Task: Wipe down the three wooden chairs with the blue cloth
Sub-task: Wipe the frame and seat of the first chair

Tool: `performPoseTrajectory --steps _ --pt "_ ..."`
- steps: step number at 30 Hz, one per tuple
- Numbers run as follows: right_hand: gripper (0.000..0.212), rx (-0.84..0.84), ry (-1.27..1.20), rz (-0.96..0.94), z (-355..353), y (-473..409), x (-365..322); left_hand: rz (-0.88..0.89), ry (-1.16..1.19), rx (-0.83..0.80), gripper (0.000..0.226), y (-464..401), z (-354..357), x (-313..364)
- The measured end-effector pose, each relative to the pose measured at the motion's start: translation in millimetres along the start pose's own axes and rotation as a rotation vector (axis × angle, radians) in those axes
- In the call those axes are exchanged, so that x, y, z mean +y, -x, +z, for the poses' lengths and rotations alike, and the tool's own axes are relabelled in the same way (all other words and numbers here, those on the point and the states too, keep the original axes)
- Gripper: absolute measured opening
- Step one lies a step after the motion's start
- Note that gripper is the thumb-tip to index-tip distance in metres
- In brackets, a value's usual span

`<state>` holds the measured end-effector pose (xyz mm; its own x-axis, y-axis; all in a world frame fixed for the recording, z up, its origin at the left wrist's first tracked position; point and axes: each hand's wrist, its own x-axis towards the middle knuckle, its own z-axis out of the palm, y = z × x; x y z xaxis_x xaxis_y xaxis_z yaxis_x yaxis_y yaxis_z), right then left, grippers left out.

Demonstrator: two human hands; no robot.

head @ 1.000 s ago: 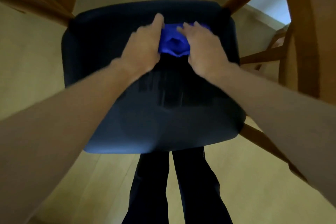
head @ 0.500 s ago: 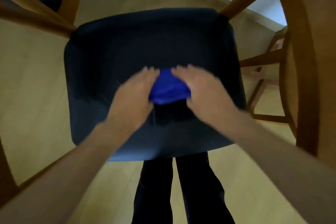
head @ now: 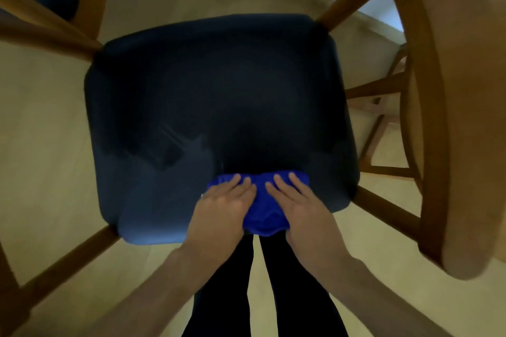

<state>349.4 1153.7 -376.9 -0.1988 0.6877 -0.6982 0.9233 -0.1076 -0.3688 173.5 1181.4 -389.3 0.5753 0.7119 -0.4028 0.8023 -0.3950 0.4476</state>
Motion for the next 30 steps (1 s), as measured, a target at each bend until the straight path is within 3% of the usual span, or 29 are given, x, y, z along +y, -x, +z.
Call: performPoseTrajectory --steps 2,5,8,10,13,17,21,23,26,30 --pt "0.071 0.068 -0.082 0.022 -7 9 11 0.077 0.033 -0.046 0.049 -13 -10 4" --pt "0.075 0.378 -0.289 0.149 -33 5 31 0.133 0.060 0.054 0.056 -67 -34 19" --pt "0.071 0.699 -0.380 0.322 -61 -27 63 0.122 0.075 0.155 0.044 -146 -53 48" --pt "0.063 0.791 -0.402 0.402 -67 -53 76 0.147 0.071 0.123 0.035 -197 -54 61" --pt "0.069 0.717 -0.467 0.479 -48 -64 72 0.226 0.023 0.014 0.029 -220 -43 58" --pt "0.079 0.494 -0.397 0.444 -6 -12 51 0.315 0.056 0.042 0.035 -134 -22 39" --pt "0.076 0.251 -0.460 0.413 21 35 28 0.336 -0.010 -0.116 0.042 -66 -12 35" --pt "0.078 0.303 -0.544 0.407 9 33 30 0.343 0.030 -0.130 0.045 -75 -16 33" --pt "0.079 0.539 -0.567 0.386 -25 5 50 0.318 0.021 -0.003 0.050 -122 -35 33" --pt "0.054 0.822 -0.462 0.417 -86 -62 72 0.178 -0.048 0.148 0.048 -205 -64 48"
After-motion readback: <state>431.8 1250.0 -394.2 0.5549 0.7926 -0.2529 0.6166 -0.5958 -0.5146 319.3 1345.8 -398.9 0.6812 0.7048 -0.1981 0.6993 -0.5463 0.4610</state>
